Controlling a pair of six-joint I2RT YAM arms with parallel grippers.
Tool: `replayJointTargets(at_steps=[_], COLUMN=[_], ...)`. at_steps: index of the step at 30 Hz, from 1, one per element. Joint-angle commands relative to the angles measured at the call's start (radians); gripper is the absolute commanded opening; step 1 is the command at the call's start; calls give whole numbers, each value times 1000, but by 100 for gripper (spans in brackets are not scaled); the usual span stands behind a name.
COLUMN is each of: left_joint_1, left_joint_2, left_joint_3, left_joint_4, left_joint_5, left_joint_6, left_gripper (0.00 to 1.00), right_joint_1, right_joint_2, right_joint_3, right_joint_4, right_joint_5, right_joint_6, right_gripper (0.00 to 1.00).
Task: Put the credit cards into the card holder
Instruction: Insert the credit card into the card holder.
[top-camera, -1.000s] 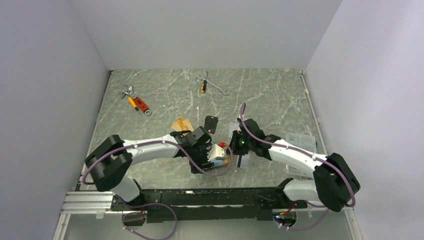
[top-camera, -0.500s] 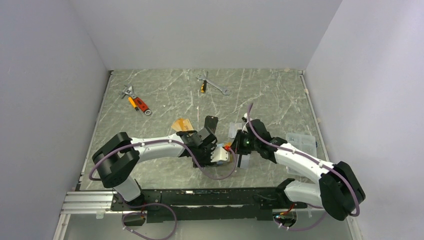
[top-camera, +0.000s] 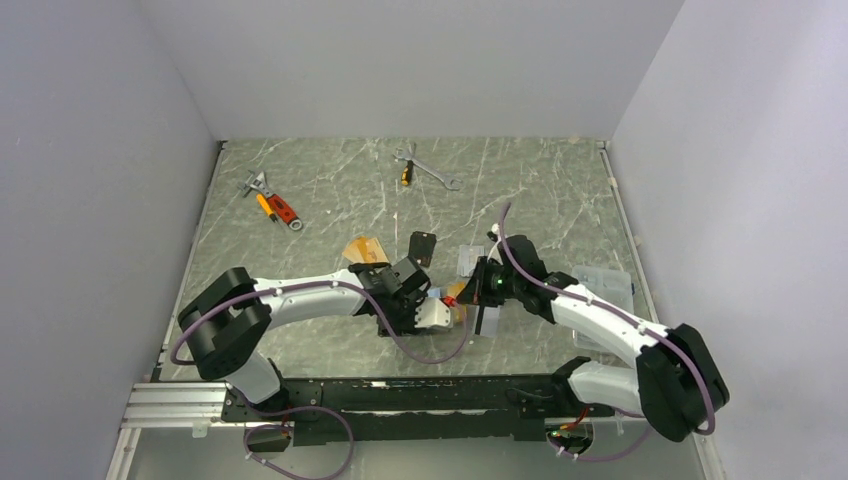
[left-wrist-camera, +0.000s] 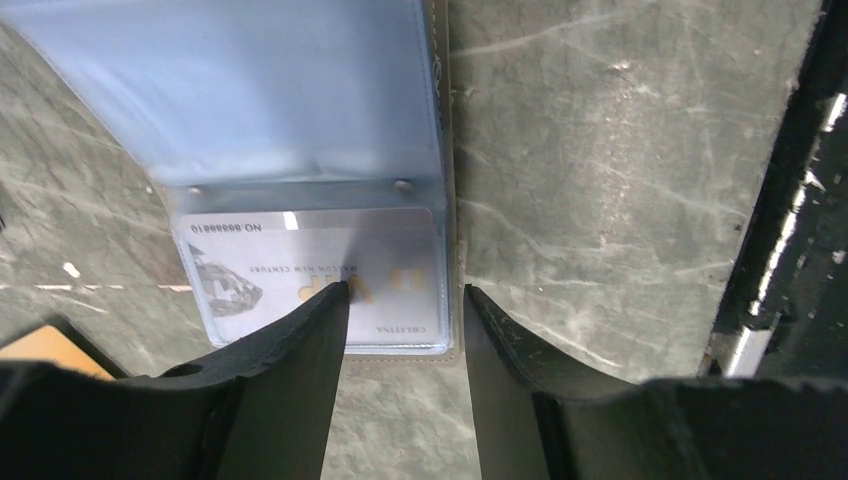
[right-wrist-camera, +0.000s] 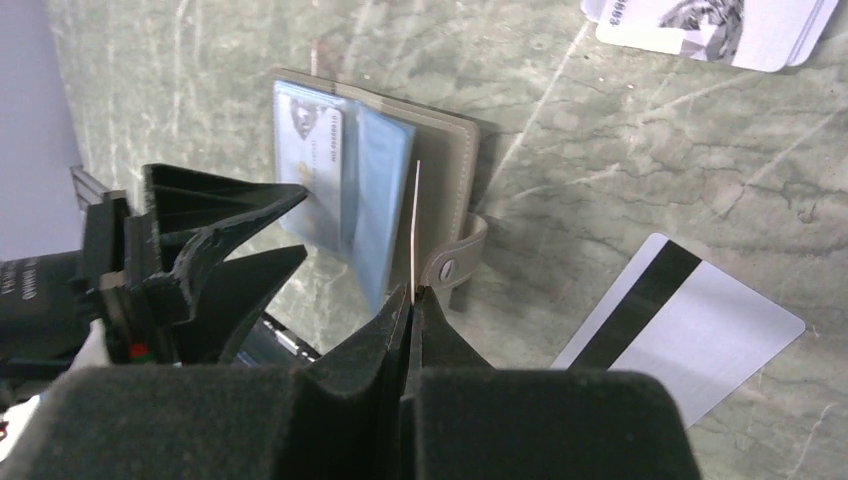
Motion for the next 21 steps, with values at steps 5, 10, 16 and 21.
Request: replayJointTargets(at_steps=[5,10,16,21], left_joint_1=[62,118,201,218], left_joint_2=[-97,-84,-8,14], left_joint_3=[145,216,204,156], left_joint_4=[-156,-162,-119,-79], left_joint_5=[123,155,126,103], left_joint_6=[-38,-54,-95,-108], left_gripper=[57,57,53,51], right_joint_1=[-2,-1,-1,-1], right_joint_2=[-131,-53,-23,-19], right_joint_3=[4,-23,-41,-59], right_joint_4=[39,105,124,146], right_joint_5=[-50,-101,-112,-123], right_joint_6=[31,53,52,59], right_gripper=[0,0,0,0])
